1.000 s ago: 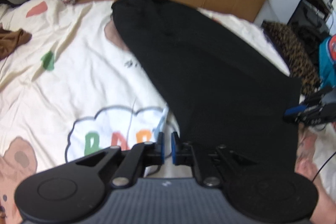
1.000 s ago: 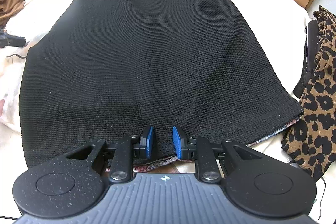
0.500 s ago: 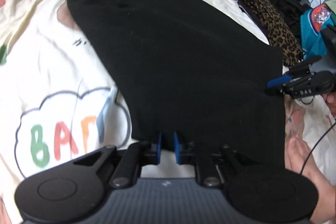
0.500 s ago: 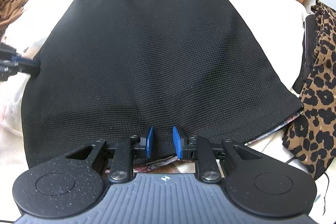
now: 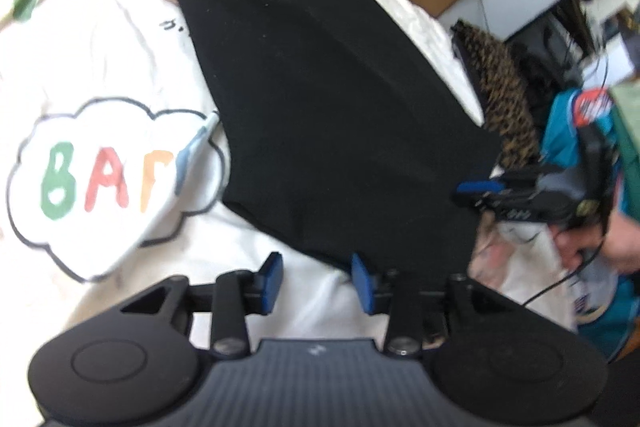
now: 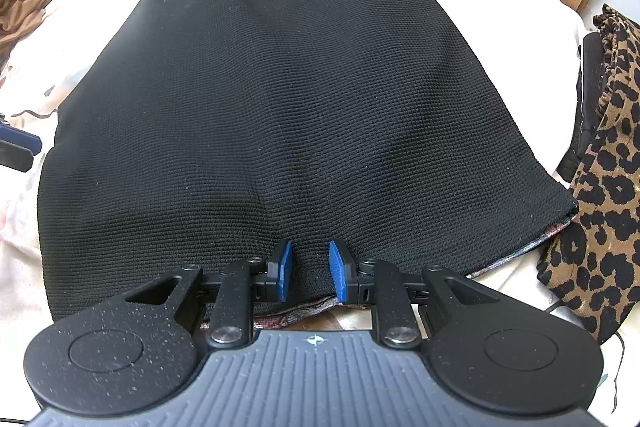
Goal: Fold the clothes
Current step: 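Move both open grippers down the shorts to the leg hem, then grasp the shorts hem with the left gripper while right grasps the hem corner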
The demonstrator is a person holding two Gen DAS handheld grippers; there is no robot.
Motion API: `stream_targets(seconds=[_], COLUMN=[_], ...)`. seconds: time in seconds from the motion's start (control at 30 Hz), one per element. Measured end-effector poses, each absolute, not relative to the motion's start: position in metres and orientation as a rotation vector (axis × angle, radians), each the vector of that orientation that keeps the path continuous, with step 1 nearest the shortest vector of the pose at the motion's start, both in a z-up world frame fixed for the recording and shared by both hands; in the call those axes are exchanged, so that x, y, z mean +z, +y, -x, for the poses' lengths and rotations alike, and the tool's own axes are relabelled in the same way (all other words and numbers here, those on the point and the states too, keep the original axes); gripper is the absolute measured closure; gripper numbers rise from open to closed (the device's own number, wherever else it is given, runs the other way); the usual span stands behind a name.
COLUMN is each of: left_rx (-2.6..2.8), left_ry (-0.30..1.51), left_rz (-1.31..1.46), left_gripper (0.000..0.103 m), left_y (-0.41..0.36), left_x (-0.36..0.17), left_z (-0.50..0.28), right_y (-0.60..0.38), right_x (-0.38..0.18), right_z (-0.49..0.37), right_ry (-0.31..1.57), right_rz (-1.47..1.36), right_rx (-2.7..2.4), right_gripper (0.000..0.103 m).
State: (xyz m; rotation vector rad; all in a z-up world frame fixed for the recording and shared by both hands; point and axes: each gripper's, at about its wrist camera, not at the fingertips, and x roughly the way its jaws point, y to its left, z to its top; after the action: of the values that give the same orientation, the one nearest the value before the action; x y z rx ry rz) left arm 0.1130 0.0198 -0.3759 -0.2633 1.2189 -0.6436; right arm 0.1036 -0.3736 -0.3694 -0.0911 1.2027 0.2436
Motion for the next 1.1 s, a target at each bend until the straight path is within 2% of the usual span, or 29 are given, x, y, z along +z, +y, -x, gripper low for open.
stream_targets(seconds=[0.57,0.63,0.73,0.8,0.97,1.1], left_rx=[-0.698,-0.703,-0.674,-0.674,-0.706,-0.699], left_ry=[1.42,1.419,1.43,1.424,1.441,1.446], left_rz=[0.643,0.728,0.878,0.935,0.968,0.977], left_gripper=[0.057,0.053,0.054,0.055,0.067,0.072], left_y=[-0.032,-0.03,-0.022,-0.022,-0.032,-0.037], left_x=[-0.434,-0.443,-0.46,-0.466,-0.472,-0.474], left_z=[-0.101,-0.1,-0.1,-0.099,-0.091,-0.085], right_y=[-0.386,-0.388,-0.39,-0.392,-0.397,-0.402], right_x=[-0.353,-0.351,-0.348,-0.346,-0.341,-0.336], right_z=[-0.098,-0.098,-0.097,-0.096,-0.093,-0.093], right_ry=[1.193,1.192,1.191,1.189,1.182,1.172], right_rz=[0.086,0.084,0.082,0.079,0.073,0.051], right_rx=[0.249,0.252,0.253,0.253,0.254,0.246], right_gripper=[0.077,0.077,0.077,0.077,0.077,0.076])
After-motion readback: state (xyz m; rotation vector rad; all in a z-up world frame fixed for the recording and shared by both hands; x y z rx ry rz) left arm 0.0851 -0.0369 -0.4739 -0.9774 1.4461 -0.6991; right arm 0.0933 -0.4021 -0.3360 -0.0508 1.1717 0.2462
